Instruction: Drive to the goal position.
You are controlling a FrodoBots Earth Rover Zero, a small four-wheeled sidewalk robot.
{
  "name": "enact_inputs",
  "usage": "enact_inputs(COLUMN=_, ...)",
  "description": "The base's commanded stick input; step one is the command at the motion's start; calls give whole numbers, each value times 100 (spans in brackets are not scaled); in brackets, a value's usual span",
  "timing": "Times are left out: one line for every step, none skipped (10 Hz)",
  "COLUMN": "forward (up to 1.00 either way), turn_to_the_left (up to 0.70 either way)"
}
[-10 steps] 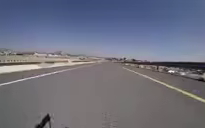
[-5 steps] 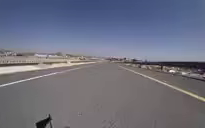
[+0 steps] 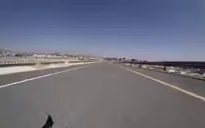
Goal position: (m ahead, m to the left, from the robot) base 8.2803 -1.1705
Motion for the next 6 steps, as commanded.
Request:
enact_inputs(forward=100, turn_to_the_left=0)
enact_inputs(forward=100, turn_to_the_left=0)
enact_inputs(forward=100, turn_to_the_left=0)
enact_inputs(forward=100, turn_to_the_left=0)
enact_inputs(forward=100, turn_to_the_left=0)
enact_inputs(forward=100, turn_to_the_left=0)
